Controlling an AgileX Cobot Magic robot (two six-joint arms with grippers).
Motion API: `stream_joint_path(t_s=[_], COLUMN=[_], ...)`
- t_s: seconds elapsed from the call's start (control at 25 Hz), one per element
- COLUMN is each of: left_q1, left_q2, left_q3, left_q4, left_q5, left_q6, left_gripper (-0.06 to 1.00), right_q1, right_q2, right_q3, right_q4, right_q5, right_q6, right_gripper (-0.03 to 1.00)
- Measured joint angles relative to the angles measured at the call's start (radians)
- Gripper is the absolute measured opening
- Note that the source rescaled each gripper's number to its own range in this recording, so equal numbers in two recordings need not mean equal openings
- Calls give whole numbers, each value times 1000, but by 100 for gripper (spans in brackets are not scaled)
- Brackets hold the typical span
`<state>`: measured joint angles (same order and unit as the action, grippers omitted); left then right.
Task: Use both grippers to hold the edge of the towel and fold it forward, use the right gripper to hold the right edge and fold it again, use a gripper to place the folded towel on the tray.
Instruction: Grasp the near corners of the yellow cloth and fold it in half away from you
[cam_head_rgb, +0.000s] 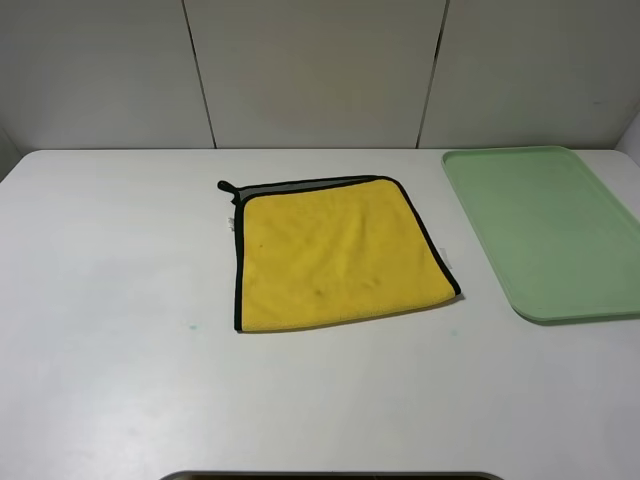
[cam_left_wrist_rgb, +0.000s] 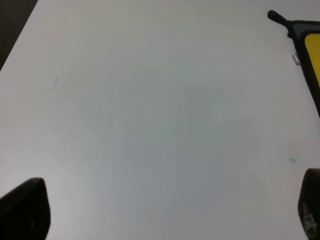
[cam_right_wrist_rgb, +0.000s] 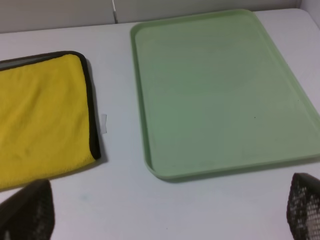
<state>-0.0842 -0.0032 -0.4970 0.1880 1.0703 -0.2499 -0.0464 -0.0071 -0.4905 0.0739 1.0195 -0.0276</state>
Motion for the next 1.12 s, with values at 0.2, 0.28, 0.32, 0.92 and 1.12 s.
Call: stream_joint_path(t_s=[0.2, 0.28, 0.32, 0.92, 1.12], left_q1=[0, 0, 0, 0, 0], left_q2=[0, 0, 0, 0, 0], left_q3=[0, 0, 0, 0, 0], left_q4=[0, 0, 0, 0, 11], left_q5=[0, 0, 0, 0, 0], left_q6=[0, 0, 0, 0, 0], left_gripper=[100, 100, 100, 100, 100], right_q1=[0, 0, 0, 0, 0], right_q2=[0, 0, 0, 0, 0], right_q3=[0, 0, 0, 0, 0], right_q4=[0, 0, 0, 0, 0], right_q5=[0, 0, 0, 0, 0], right_q6=[0, 0, 0, 1, 1], right_gripper=[100, 100, 100, 100, 100])
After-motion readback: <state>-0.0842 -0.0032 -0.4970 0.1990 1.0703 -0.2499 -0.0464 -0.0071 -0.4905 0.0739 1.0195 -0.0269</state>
